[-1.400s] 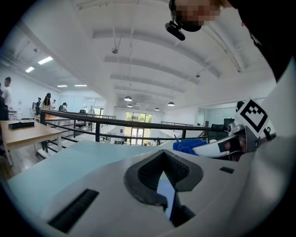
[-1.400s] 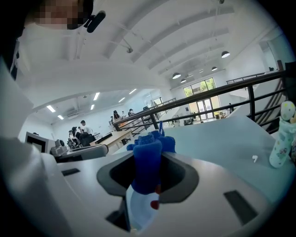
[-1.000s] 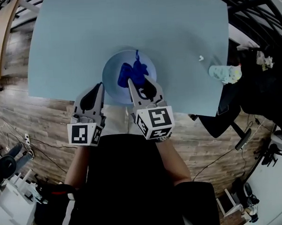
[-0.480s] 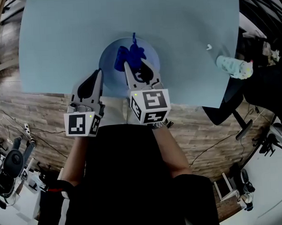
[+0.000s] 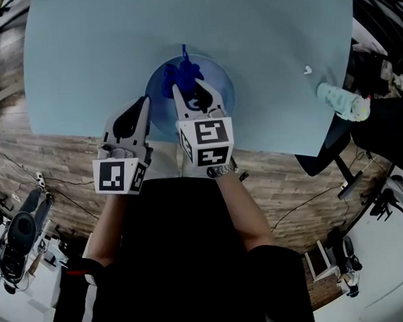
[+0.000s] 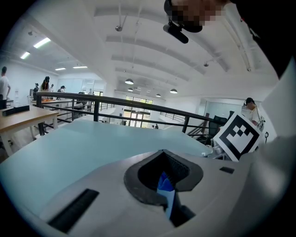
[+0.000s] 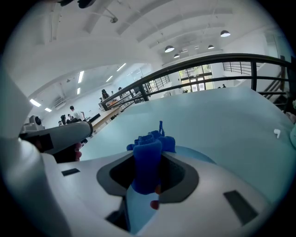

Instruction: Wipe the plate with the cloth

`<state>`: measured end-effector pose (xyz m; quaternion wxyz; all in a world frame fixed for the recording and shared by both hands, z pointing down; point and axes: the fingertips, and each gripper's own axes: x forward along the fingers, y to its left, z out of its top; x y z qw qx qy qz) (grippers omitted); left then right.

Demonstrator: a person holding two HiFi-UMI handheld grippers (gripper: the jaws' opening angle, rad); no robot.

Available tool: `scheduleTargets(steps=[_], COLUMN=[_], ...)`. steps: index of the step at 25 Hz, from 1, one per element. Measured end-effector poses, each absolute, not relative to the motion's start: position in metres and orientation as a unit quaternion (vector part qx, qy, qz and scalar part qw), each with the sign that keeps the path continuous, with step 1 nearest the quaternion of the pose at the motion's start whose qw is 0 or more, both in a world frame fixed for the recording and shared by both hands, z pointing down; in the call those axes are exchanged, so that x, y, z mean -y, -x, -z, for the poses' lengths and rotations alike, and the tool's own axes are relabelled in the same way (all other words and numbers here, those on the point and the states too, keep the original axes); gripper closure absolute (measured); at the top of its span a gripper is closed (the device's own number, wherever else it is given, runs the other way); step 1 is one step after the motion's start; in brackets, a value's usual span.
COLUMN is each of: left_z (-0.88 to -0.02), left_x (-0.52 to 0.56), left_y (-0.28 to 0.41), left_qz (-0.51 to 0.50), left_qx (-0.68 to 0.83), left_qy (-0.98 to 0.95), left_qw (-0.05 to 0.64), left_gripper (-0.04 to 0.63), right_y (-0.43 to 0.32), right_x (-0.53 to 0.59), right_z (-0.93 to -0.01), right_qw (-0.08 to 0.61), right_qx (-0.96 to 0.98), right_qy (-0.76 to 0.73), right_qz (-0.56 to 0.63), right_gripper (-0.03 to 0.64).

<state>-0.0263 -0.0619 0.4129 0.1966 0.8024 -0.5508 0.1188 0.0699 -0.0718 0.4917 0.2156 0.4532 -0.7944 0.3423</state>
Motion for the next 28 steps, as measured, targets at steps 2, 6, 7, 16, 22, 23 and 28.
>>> scheduleTargets(steps=[2,6,7,16,22,23,28], left_z=[-0.414,-0.417,-0.417,-0.423,-0.427,-0.427,-0.429], left_x=[0.066,0.070,0.070,0.072,0.072,0.073,0.072], left_y=[0.028,0.030,0.031,0.031,0.030,0.030,0.031], left_qz=[-0.118,-0.119,-0.119,-0.122,-0.125,-0.125,-0.127], left_qx=[0.550,0.549,0.548,0.539,0.535,0.535,0.534], left_qy=[-0.803,-0.802,-0.802,-0.806,-0.807,-0.807,-0.806], left_qw=[0.199,0.203,0.205,0.213,0.218,0.218,0.220], left_gripper=[0.595,0.595,0.595,0.595,0.595,0.595,0.595], right_y=[-0.067,-0.064,-0.063,-0.051,-0.055,-0.056,-0.064], right_x=[0.074,0.075,0.075,0.079,0.083,0.084,0.086], right_z=[-0.498,-0.511,-0.514,-0.531,-0.540,-0.541,-0.543], right_qw=[0.226,0.244,0.248,0.276,0.280,0.280,0.281], right_qx=[0.791,0.781,0.778,0.769,0.761,0.759,0.751], right_qy=[-0.451,-0.450,-0.449,-0.442,-0.449,-0.450,-0.460], right_qz=[-0.346,-0.358,-0.361,-0.371,-0.376,-0.377,-0.382], right_gripper=[0.499,0.499,0.499,0.499,0.499,0.499,0.499])
